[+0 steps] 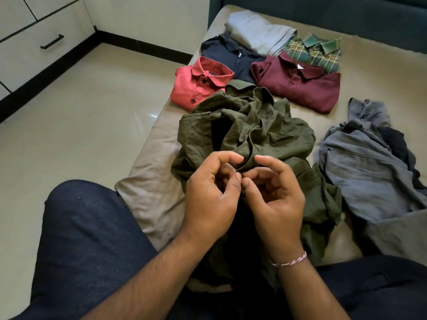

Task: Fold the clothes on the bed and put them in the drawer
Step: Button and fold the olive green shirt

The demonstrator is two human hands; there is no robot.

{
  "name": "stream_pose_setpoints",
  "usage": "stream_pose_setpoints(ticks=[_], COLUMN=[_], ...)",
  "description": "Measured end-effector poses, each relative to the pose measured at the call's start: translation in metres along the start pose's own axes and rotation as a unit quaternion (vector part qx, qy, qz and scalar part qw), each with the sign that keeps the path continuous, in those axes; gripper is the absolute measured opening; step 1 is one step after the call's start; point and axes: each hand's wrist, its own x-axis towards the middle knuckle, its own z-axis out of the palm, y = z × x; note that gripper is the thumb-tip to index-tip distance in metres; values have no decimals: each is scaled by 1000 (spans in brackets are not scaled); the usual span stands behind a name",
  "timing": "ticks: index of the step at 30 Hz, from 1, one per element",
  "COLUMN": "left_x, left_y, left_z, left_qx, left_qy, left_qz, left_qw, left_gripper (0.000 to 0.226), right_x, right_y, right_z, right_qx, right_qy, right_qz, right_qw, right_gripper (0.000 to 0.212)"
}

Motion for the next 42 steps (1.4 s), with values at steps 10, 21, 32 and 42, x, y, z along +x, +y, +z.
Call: stream_pose_setpoints(ticks=[10, 21, 32, 42], left_x=[10, 18, 52, 217], left_y=[-12, -17, -12, 70], left_z=[-1, -12, -62, -74], left_qx=[-118, 11, 305, 379], left_qy=[-9, -224, -157, -295], left_qz=[-52, 39, 155, 226], left_qw=[992, 974, 926, 848], left_gripper=[24, 64, 27, 14], right_x=[13, 19, 35, 156], right_y=[-4, 6, -9, -72], right_z=[-21, -32, -61, -107], right_qx=[19, -143, -227, -254], right_qy=[-106, -160, -115, -104], right_qz=[92, 36, 27, -26], right_qw=[990, 976, 967, 961], right_gripper=[35, 76, 7, 6])
